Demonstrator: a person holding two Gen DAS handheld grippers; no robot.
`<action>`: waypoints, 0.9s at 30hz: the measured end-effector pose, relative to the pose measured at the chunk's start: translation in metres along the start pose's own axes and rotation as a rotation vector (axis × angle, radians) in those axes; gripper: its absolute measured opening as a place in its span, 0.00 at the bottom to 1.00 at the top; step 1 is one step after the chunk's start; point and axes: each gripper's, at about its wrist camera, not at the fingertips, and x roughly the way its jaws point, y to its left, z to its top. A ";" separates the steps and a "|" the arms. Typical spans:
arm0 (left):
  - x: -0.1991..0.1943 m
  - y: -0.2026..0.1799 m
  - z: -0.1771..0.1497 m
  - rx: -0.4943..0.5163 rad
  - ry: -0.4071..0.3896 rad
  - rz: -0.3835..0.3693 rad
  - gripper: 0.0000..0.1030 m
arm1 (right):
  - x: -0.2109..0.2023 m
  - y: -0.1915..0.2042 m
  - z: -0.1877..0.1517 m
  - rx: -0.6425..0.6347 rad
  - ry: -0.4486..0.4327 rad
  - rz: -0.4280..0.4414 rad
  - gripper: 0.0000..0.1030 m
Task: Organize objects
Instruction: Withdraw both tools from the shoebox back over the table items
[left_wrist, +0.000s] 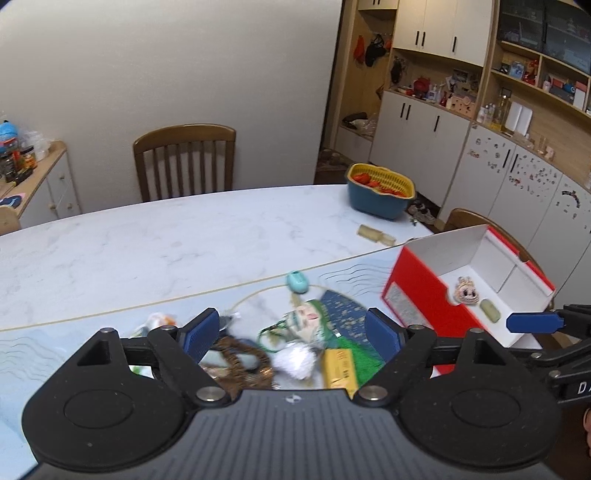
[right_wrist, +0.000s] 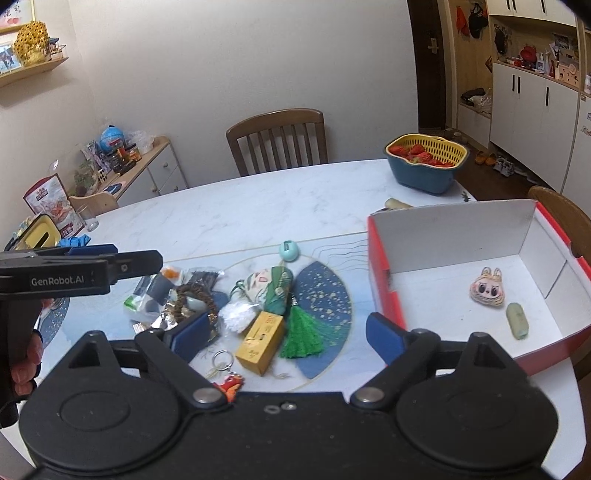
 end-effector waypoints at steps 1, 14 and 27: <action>-0.001 0.004 -0.002 -0.004 -0.002 0.002 0.83 | 0.001 0.002 0.000 0.001 0.000 0.000 0.88; -0.005 0.050 -0.034 -0.032 -0.027 0.086 1.00 | 0.027 0.029 -0.004 -0.016 0.036 -0.024 0.88; 0.035 0.076 -0.077 -0.087 0.091 0.054 1.00 | 0.073 0.039 -0.010 -0.025 0.108 -0.069 0.88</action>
